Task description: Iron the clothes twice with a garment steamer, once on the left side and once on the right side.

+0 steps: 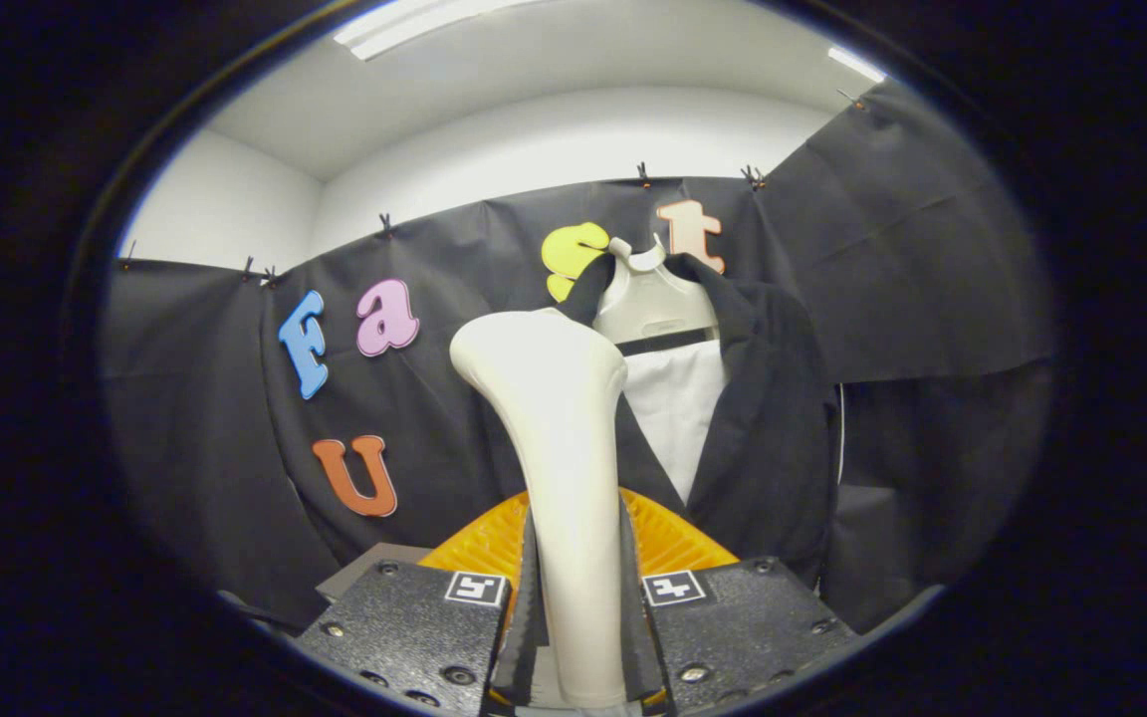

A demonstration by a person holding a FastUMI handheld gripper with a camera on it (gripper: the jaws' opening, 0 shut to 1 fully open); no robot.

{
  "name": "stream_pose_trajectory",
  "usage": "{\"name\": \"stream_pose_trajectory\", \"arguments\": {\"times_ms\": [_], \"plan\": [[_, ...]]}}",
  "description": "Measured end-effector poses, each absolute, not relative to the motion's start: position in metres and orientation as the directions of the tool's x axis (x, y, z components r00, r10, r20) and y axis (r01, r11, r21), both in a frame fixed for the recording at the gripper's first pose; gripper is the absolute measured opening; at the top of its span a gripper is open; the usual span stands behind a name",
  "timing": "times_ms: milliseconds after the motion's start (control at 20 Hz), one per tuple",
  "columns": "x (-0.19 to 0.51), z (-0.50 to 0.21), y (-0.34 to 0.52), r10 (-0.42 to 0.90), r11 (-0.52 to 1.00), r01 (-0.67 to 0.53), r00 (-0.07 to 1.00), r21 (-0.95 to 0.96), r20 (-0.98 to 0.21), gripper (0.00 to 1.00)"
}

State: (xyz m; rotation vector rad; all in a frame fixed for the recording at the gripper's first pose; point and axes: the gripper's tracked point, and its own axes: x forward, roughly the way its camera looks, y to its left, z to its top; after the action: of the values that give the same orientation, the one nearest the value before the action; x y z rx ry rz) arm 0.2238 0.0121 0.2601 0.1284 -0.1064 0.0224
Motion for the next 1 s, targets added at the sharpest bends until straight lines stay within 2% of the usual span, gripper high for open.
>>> {"name": "stream_pose_trajectory", "arguments": {"times_ms": [500, 1000], "plan": [[0.278, 0.240, 0.008, -0.067, 0.996, 0.063, 0.995, 0.062, 0.068, 0.37], [0.286, 0.206, 0.005, -0.093, 0.996, 0.092, 0.995, 0.021, 0.028, 0.37]]}}
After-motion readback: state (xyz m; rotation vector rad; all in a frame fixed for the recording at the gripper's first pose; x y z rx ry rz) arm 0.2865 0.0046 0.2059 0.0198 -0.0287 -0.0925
